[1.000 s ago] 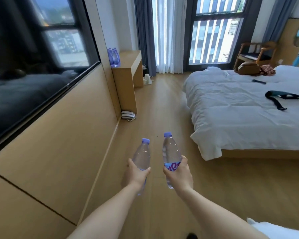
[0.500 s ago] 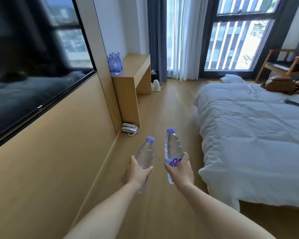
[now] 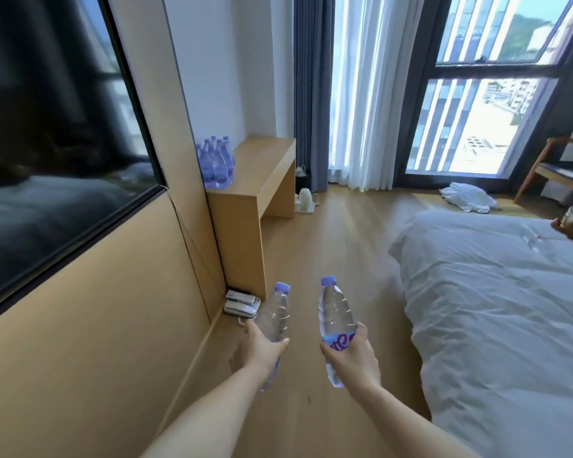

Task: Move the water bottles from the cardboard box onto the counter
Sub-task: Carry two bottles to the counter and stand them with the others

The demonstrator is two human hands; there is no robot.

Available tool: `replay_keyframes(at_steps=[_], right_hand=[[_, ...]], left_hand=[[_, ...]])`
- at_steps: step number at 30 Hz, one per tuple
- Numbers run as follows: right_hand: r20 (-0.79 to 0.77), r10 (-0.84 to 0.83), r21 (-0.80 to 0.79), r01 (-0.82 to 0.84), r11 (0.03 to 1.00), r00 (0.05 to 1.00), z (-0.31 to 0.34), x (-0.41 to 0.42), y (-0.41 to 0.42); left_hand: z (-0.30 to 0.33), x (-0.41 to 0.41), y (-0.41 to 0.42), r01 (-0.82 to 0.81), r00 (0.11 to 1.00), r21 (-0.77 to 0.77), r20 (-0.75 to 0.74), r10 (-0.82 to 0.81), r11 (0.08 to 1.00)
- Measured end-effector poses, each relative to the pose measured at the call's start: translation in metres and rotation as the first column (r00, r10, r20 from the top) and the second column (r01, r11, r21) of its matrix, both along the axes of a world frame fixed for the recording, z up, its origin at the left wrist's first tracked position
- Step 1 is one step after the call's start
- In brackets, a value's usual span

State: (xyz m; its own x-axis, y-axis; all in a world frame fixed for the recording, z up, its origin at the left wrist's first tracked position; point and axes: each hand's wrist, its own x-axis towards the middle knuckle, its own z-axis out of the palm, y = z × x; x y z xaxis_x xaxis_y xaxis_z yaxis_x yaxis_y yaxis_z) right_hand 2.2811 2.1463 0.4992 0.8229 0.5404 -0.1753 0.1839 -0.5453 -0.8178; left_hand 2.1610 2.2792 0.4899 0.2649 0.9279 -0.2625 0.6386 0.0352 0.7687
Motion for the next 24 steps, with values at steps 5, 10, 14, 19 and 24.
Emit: replay_keyframes(at_steps=[5,10,14,19,24], right_hand=[[-0.034,-0.048,0.015,0.049,0.999,0.998,0.006,0.078,0.082],[-0.059,-0.069,0.008,0.069,0.998,0.996,-0.005,0.164,0.171],[-0.081,-0.012,0.028,0.014,0.999,0.997,-0.017,0.247,0.243],[-0.041,0.072,0.036,-0.071,0.997,0.997,0.002,0.346,0.330],[-0.046,0.105,0.075,-0.101,0.992,0.993,0.020,0.402,0.404]], left_hand=[[0.026,0.089,0.087,0.061,0.997,0.071,-0.057,-0.057,0.996],[0.018,0.173,0.156,0.092,0.985,0.088,-0.152,-0.078,0.992],[0.008,0.247,0.219,0.023,0.989,0.042,-0.145,-0.017,0.999],[0.028,0.337,0.298,-0.096,0.993,0.012,-0.065,0.097,0.995],[0.042,0.391,0.365,-0.143,0.985,0.038,-0.094,0.146,0.989]])
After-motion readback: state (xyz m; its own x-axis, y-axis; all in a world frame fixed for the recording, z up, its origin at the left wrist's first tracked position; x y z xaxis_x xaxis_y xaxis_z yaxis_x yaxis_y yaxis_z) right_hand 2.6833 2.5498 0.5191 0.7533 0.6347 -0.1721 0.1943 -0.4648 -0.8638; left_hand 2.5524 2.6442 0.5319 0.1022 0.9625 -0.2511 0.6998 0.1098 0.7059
